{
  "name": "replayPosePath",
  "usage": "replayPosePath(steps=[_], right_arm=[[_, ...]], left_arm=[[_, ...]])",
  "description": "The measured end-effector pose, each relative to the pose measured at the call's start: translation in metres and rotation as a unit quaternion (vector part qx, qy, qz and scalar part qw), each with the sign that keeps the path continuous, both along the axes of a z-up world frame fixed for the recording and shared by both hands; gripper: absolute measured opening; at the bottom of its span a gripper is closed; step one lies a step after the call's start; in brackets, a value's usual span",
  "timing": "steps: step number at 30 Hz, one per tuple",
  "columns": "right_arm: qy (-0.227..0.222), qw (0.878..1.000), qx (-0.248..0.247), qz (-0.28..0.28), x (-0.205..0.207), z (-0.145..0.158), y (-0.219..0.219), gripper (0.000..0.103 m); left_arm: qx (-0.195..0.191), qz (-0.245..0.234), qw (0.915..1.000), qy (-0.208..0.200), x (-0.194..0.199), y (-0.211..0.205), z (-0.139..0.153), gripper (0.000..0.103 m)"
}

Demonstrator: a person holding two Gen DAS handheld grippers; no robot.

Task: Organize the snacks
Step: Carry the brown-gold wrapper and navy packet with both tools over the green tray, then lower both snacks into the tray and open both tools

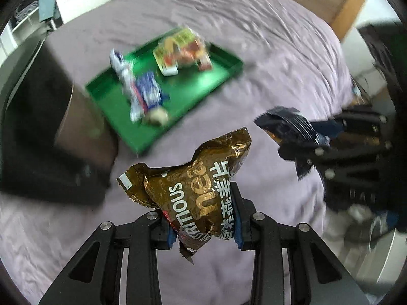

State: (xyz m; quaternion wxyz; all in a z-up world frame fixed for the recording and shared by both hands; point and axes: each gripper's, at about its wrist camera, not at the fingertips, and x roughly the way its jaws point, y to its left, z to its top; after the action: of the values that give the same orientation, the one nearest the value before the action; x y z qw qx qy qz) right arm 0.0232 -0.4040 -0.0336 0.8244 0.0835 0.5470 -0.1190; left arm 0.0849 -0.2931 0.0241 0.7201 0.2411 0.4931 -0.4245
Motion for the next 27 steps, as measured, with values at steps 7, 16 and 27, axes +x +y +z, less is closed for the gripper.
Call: replayPosePath(steps=[7,16,27], right_arm=[[-0.035,0.999,-0.03,0.003,0.062,0.006,-0.064,0.0],[-0.025,0.999,-0.029,0.02,0.135,-0.03,-0.114,0.0],[-0.004,0.999,-0.021,0.037,0.172,-0.066,-0.129,0.0]], left_arm=[[-0.021,0.08,0.9964,-0.018,0.074,-0.063,0.003,0.03],[0.012,0.132,0.9911,0.004,0.133,-0.121,-0.045,0.03],[0.052,0.156,0.9863,0.006,0.16,-0.136,-0.088,0.03]])
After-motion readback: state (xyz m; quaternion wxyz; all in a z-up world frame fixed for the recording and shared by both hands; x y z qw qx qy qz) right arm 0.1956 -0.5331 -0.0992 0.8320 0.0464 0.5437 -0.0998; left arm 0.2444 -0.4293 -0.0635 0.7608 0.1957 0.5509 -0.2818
